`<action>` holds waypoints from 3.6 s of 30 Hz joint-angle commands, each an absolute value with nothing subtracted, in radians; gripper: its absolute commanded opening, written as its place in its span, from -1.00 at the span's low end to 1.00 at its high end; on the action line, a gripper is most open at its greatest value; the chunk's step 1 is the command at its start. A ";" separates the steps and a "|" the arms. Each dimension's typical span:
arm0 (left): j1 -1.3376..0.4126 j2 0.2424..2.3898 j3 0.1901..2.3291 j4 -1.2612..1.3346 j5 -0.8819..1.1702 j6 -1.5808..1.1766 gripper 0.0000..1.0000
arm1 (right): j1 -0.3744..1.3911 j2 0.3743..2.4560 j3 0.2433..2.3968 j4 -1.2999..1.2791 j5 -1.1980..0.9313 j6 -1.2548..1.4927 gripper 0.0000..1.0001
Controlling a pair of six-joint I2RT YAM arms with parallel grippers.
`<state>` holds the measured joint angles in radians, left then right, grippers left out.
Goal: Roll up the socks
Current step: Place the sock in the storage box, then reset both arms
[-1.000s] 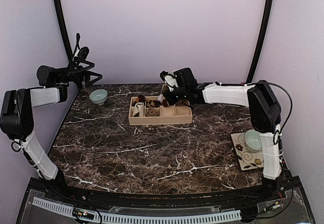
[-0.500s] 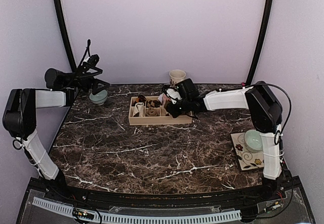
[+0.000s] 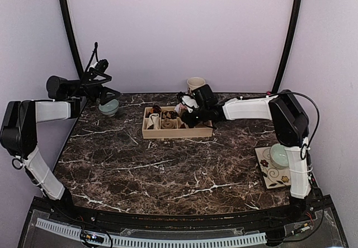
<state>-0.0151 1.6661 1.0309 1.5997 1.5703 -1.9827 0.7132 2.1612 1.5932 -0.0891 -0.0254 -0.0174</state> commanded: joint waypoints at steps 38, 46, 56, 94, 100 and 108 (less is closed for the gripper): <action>0.035 1.560 1.089 1.737 1.814 -1.974 0.98 | 0.716 2.032 1.519 -0.191 -0.094 -0.041 0.57; 0.043 1.563 1.098 1.737 1.814 -1.974 0.98 | 0.712 1.946 1.520 -0.166 -0.080 -0.018 0.51; 0.088 1.581 1.097 1.736 1.816 -1.960 0.98 | 0.709 2.085 1.628 -0.179 0.006 0.001 0.25; 0.106 1.846 2.477 1.513 1.815 -1.538 0.98 | 0.701 1.551 1.100 0.219 -0.029 0.255 0.99; 0.094 1.623 1.561 1.596 1.821 -1.634 0.98 | 0.628 1.338 0.840 0.218 0.532 0.257 0.99; 0.086 1.657 2.147 1.642 1.813 -1.525 0.98 | 0.575 1.220 0.731 0.199 0.465 0.261 0.99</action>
